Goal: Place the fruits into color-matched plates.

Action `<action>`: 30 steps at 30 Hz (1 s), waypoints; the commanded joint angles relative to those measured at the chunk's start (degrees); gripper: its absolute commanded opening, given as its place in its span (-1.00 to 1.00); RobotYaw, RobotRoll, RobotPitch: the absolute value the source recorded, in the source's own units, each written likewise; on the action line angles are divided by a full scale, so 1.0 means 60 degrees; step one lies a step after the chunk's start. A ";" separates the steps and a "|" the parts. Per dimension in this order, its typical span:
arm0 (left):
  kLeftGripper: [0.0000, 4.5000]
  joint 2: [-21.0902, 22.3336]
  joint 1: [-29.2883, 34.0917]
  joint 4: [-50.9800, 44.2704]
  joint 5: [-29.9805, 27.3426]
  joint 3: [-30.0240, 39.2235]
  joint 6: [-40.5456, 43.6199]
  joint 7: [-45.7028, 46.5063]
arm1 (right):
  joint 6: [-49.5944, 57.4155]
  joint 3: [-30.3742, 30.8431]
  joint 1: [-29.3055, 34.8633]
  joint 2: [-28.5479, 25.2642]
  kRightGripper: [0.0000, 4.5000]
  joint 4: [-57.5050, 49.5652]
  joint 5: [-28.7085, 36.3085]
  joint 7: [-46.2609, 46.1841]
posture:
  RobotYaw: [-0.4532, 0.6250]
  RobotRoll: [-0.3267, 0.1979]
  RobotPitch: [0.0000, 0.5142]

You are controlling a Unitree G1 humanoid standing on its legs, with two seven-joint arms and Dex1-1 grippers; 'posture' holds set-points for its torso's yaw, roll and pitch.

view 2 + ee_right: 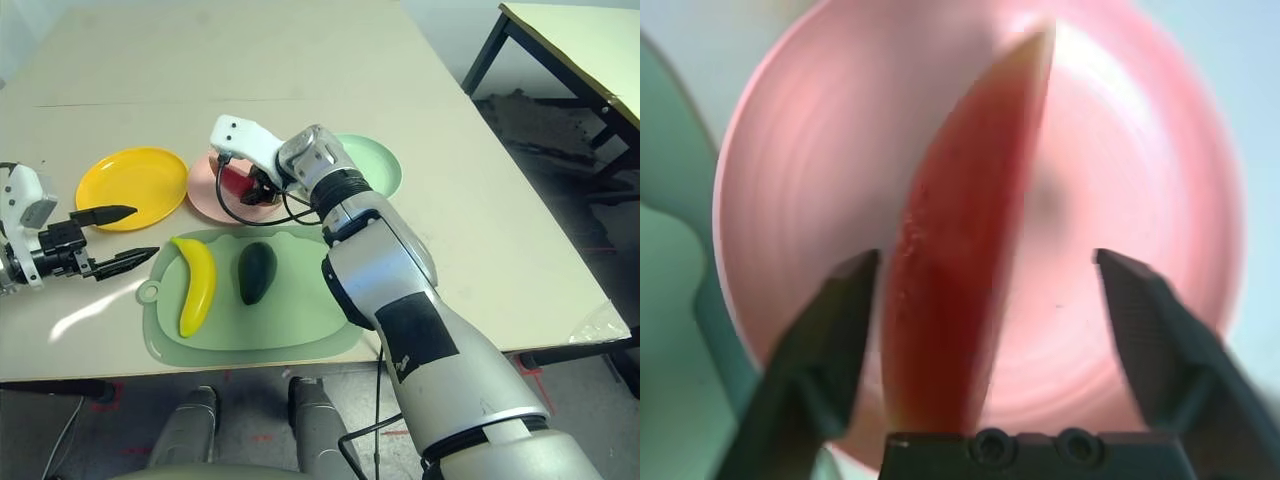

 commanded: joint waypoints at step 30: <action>1.00 0.0381 -0.0560 0.0802 -0.0337 -0.0718 -0.1580 -0.4130 | -0.7439 0.2198 0.1967 -0.4546 0.99 -0.8826 0.1095 0.6398 | -0.18 0.25 -0.26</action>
